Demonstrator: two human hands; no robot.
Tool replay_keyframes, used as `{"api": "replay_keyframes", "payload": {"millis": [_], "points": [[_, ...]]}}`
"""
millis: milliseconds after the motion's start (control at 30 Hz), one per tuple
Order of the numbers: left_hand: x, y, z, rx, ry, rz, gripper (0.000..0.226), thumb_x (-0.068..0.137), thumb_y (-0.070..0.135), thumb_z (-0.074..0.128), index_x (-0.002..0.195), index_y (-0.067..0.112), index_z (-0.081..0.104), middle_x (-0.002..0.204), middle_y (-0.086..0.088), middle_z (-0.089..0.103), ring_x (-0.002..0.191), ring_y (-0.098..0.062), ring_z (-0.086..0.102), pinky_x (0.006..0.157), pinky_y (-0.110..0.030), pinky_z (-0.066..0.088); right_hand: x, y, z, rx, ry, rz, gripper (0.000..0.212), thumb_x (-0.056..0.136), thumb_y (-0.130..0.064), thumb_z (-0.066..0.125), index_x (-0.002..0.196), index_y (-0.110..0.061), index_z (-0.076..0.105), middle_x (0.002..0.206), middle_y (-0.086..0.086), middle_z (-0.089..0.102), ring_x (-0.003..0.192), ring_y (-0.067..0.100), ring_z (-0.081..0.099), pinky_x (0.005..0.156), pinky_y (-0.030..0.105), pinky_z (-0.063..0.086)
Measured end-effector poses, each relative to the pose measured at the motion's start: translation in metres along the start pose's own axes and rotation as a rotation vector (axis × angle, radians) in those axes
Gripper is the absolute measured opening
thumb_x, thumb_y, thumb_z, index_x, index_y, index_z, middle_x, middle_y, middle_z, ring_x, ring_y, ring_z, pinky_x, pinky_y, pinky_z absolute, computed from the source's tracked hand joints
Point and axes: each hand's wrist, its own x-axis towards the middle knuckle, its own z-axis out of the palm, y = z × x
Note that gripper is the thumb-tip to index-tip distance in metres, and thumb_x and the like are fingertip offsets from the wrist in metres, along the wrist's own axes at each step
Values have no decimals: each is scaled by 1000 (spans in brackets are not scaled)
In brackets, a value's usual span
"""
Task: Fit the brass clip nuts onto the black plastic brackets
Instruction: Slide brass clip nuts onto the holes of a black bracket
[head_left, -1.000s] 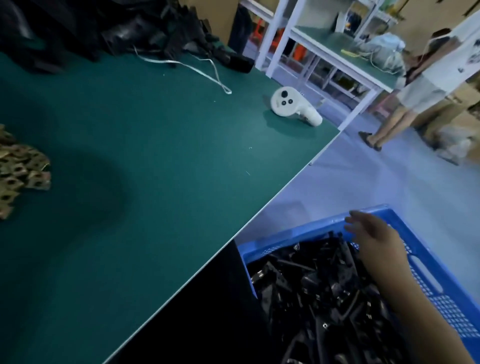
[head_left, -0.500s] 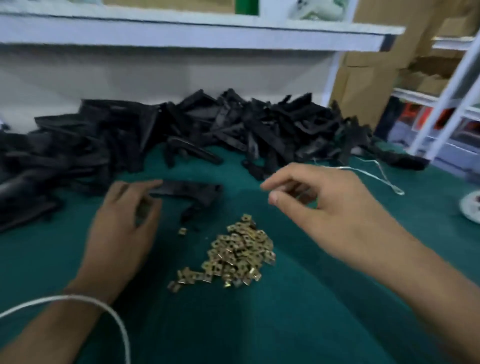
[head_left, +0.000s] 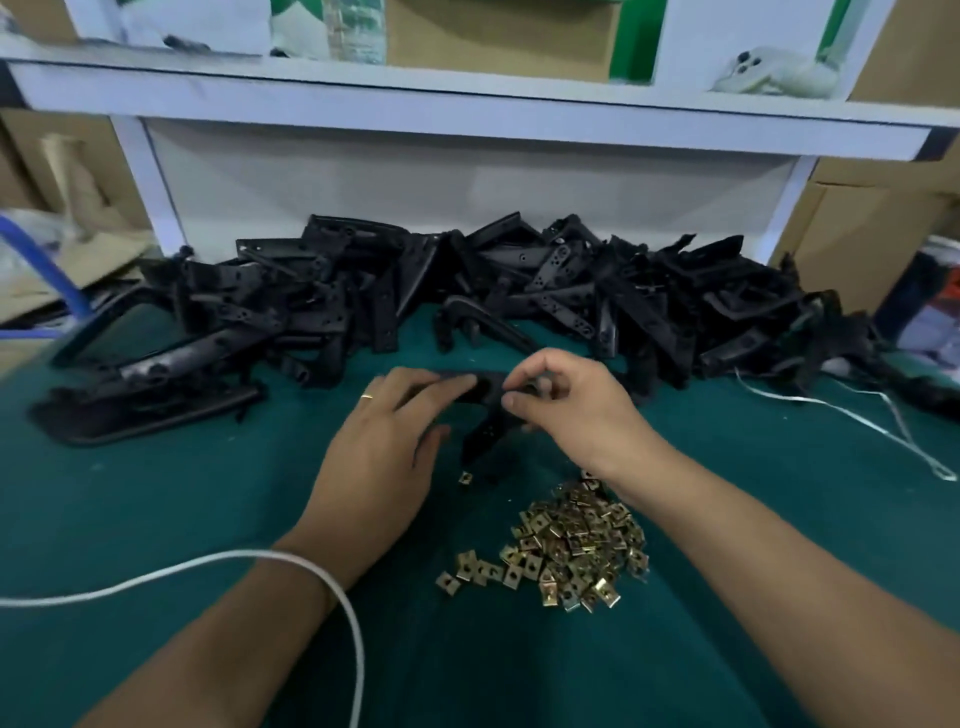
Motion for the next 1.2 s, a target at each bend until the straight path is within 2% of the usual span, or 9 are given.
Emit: {"api": "replay_keyframes", "payload": {"millis": [133, 267, 333, 433, 533, 633, 767, 967, 1200], "points": [[6, 5, -4, 226, -37, 125, 87, 78, -1, 56, 158, 28, 36, 153, -1, 42, 149, -27, 32, 122, -52, 27, -9, -8, -4, 416, -162, -156, 18, 95, -20, 79, 110, -26, 71, 95, 22, 69, 89, 37, 74, 86, 47, 64], [4, 6, -3, 288, -27, 121, 77, 92, 25, 46, 164, 29, 19, 139, 3, 48, 129, -25, 48, 111, -44, 35, -12, -11, 0, 691, -283, -116, 46, 90, -20, 80, 131, -18, 60, 99, 11, 77, 99, 33, 76, 89, 44, 63], [1, 1, -3, 311, -9, 35, 90, 89, 20, 60, 165, 31, 12, 132, 2, 49, 116, -26, 49, 96, -42, 40, -17, -8, 3, 538, -198, -127, 43, 92, -27, 79, 130, -24, 59, 103, 4, 79, 98, 25, 77, 88, 34, 61], [1, -10, -3, 292, 20, -120, 95, 91, 9, 62, 165, 33, 8, 125, 2, 49, 109, -26, 46, 89, -40, 41, -25, 8, 13, -121, -31, -305, 19, 93, -40, 76, 111, -37, 69, 101, -18, 71, 101, 3, 67, 85, 19, 52], [2, -15, -2, 190, -16, -236, 78, 100, 21, 52, 164, 38, 11, 119, 4, 47, 105, -23, 48, 75, -34, 44, -30, 14, 25, -494, -189, -372, 24, 93, -56, 69, 109, -39, 74, 103, -23, 56, 108, -3, 51, 90, 20, 46], [1, -13, 1, 227, -67, -235, 70, 101, 34, 54, 161, 42, 19, 116, 5, 47, 103, -22, 54, 64, -35, 48, -30, 11, 27, -500, -246, -358, 25, 94, -56, 68, 112, -39, 73, 102, -20, 54, 106, -1, 47, 91, 23, 45], [1, -15, 3, 228, -96, -262, 69, 99, 36, 58, 159, 44, 24, 119, 6, 50, 107, -22, 55, 66, -38, 52, -31, 7, 28, -412, -281, -310, 9, 96, -43, 72, 95, -38, 64, 99, -19, 57, 103, -1, 50, 88, 23, 46], [0, -13, 3, 209, -114, -245, 68, 97, 34, 59, 158, 43, 29, 120, 6, 53, 108, -23, 56, 67, -38, 52, -31, 12, 24, -465, -321, -369, 18, 99, -45, 68, 116, -39, 68, 106, -21, 56, 109, -1, 46, 92, 19, 41], [-1, -8, 0, 146, -133, -231, 68, 89, 34, 46, 155, 42, 33, 118, 6, 54, 104, -24, 57, 69, -40, 53, -34, 12, 23, -547, -259, -447, 18, 106, -45, 52, 103, -31, 62, 99, -20, 50, 103, 4, 44, 91, 22, 41]]}}
